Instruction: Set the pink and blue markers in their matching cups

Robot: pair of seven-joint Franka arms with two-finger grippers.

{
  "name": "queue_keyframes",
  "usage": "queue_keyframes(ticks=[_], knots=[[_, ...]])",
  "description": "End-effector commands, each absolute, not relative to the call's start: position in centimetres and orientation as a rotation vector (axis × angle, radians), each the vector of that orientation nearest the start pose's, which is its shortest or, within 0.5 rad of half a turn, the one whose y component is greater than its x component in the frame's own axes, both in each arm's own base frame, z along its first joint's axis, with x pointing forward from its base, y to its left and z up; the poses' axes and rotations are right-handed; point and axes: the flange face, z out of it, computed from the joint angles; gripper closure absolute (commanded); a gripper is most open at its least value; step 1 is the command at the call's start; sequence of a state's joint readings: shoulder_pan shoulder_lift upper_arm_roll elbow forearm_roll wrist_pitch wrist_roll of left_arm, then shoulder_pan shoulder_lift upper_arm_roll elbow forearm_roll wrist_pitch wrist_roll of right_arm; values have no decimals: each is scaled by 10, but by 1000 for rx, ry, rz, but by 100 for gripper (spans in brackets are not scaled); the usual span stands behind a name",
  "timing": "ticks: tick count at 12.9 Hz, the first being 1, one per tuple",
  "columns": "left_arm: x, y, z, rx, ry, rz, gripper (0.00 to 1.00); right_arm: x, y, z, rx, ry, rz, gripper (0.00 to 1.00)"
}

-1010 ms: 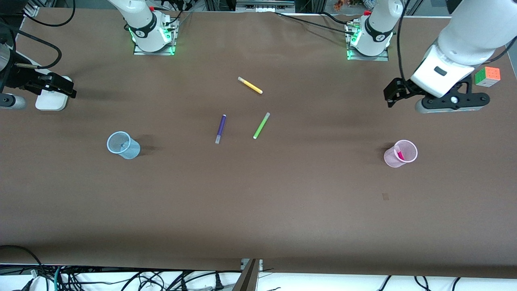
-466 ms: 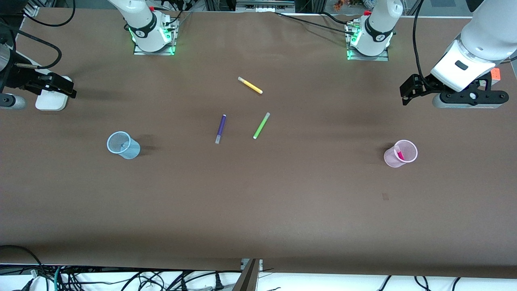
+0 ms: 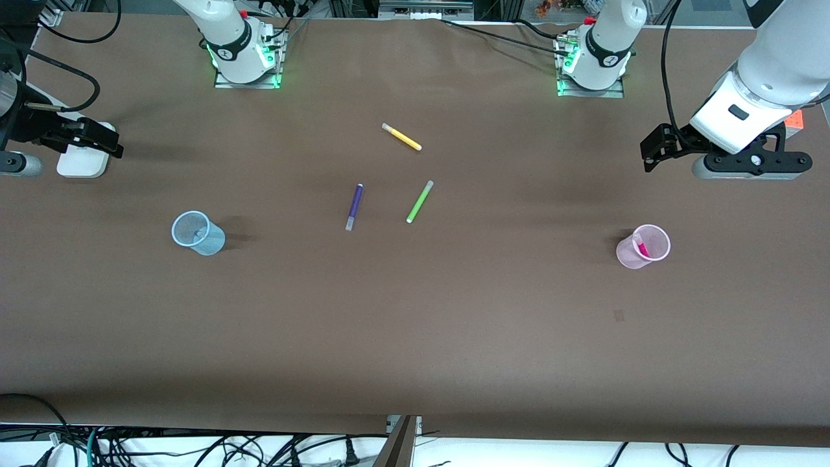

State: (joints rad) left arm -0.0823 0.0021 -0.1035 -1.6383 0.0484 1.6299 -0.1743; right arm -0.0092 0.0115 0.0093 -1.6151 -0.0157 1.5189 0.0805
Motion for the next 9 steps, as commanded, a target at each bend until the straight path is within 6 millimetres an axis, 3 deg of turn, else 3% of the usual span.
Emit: queue_keyframes(ticks=[1,9], knots=[[551,-97,597,-3111,27,11,0,552,-3,596,-3162,114,161,0],[550,-96,595,-3109,24,30,0,552,-6,597,-3165,112,159,0]])
